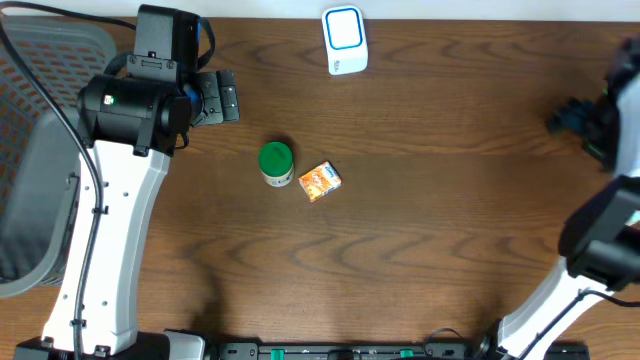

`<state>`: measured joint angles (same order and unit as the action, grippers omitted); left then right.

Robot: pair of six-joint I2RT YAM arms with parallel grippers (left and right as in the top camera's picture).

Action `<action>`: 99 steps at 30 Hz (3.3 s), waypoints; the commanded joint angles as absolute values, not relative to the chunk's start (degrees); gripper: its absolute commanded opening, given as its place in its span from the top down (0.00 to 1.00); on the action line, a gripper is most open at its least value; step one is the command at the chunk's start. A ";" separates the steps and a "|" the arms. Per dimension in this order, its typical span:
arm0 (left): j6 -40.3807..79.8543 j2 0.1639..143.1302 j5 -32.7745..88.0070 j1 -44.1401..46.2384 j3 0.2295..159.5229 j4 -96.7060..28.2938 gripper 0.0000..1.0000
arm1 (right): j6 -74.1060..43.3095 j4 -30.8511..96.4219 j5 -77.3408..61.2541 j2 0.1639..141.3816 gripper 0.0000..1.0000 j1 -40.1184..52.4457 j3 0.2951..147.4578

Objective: Scan the item barcode
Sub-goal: 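Carry the wipes pack to the right table edge and release it, then reach the right gripper to the orange snack pack and grasp it, then lift the orange pack and carry it up to the scanner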

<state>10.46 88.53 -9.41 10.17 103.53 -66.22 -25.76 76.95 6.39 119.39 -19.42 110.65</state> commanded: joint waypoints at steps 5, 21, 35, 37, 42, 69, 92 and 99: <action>10.31 88.73 -10.33 9.89 103.72 -66.41 0.02 | -9.67 68.82 -5.82 118.63 0.01 -0.03 105.95; 10.31 88.73 -10.33 9.89 103.72 -66.41 0.02 | 0.54 57.95 -12.27 120.36 0.01 27.27 101.34; 10.33 88.73 -10.33 9.89 103.72 -66.41 0.02 | -3.51 56.07 -11.94 128.31 0.01 36.12 101.34; 10.31 88.73 -10.33 9.89 103.72 -66.41 0.02 | -4.60 55.92 -10.44 128.60 0.01 36.77 101.34; 10.31 88.73 -10.33 9.89 103.72 -66.41 0.02 | -4.67 55.42 -7.03 129.95 0.01 37.67 101.34; 10.33 88.73 -10.33 9.89 103.72 -66.41 0.02 | -17.78 81.41 -15.75 132.49 0.46 31.31 115.79; 10.31 88.73 -10.33 9.89 103.72 -66.41 0.02 | -17.06 97.12 -29.23 132.49 0.47 25.91 115.42; 10.31 88.73 -10.33 9.89 103.72 -66.41 0.02 | -15.64 88.12 -26.39 132.49 0.59 24.64 115.44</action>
